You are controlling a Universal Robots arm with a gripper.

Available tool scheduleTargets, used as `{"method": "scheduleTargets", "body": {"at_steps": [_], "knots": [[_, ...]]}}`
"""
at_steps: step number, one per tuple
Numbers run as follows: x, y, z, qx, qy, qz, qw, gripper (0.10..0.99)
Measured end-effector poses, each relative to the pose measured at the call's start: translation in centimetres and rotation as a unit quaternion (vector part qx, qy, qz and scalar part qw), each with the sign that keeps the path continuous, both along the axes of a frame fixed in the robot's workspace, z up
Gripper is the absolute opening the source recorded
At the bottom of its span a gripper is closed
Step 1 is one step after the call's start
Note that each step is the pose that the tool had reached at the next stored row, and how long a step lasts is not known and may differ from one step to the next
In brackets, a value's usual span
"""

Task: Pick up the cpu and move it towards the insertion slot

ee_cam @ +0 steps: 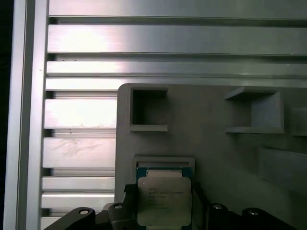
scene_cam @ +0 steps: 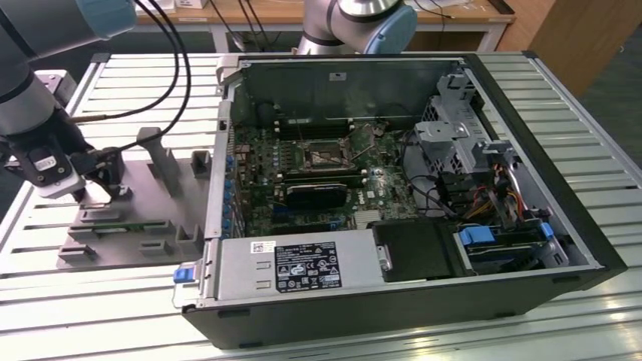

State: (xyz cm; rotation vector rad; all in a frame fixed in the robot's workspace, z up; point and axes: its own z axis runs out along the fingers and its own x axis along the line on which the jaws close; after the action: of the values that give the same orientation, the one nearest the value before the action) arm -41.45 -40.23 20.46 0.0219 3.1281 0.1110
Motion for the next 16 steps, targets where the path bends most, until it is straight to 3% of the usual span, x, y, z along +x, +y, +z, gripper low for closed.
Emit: {"method": "scheduleTargets", "body": {"at_steps": [16], "knots": [[0.0, 0.0, 2.6, 0.0, 0.0, 0.0, 1.0, 0.541]]}}
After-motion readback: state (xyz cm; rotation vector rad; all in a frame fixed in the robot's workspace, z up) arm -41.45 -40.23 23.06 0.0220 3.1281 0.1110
